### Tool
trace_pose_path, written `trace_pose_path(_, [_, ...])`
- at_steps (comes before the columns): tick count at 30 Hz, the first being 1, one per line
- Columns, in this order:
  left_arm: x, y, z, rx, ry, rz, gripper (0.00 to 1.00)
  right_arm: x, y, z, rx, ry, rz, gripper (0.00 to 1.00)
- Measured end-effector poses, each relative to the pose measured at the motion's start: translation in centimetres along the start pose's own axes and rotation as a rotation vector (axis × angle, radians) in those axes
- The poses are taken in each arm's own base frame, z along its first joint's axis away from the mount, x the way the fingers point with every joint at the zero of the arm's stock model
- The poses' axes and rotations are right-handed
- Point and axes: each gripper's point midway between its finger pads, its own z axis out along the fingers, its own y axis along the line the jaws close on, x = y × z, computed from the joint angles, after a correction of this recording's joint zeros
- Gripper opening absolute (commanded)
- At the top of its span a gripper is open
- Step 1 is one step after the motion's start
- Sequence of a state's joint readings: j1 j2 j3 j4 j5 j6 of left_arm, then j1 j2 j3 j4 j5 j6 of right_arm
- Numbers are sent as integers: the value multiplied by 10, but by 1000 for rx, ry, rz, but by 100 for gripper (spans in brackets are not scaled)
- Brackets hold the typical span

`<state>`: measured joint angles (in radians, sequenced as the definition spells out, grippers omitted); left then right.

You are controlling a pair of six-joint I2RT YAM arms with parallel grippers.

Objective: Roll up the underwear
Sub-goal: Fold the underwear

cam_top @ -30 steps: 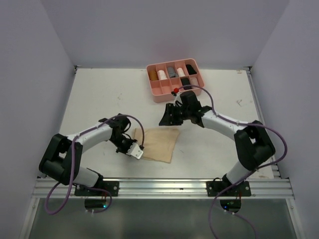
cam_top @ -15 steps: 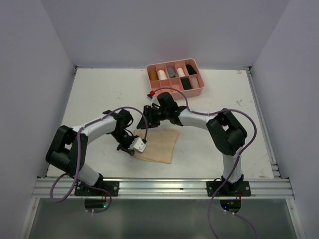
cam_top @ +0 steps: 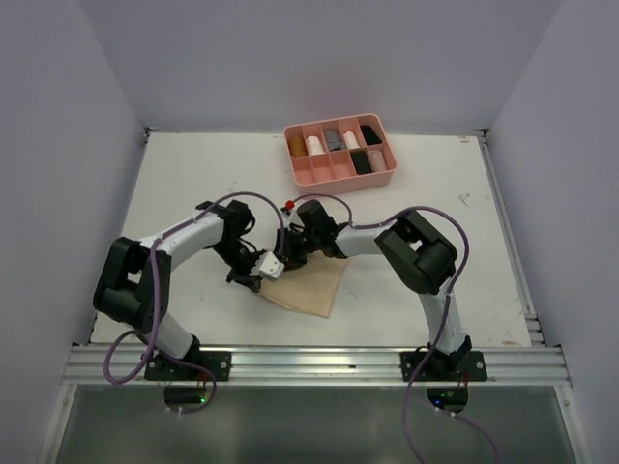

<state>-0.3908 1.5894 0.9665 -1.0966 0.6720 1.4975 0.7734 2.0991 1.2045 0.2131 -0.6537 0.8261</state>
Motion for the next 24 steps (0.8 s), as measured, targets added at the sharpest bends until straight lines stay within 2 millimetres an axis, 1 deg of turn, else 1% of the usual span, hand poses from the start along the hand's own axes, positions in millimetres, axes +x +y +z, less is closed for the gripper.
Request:
trace_pose_path(1, [-1,4,-3,-5,-6,-11,0,7,-8,2,15,16,15,24])
trace_pose_path(3, [-2,13,-8,-20,-18,-38,0,16,-17,3,32,36,33,24])
trace_pose_path(7, [-3,34,-18,-51,-47,-79,0,24,-13,6,23,57,25,24])
trace_pose_path(9, [-4,42,-22,-65,-54,-93,0,31,-9,9,17,73,17,24])
trace_pose_path(13, [-8,53,-26,-79,-65,-96,0,42,-3,13,13,100,7,25])
trace_pose_path(16, [-8,53,-25,-72,-68,-98,0,47,-4,7,42,118,-6,27])
trace_pose_path(18, [-8,53,-24,-69,-69,-93,0,42,-5,-1,84,121,-21,28])
trace_pose_path(20, [-7,51,-23,-63,-70,-88,0,30,-3,-11,117,106,-45,29])
trace_pose_path(24, [-2,41,-16,-35,-70,-94,0,-16,12,-35,154,34,-131,29])
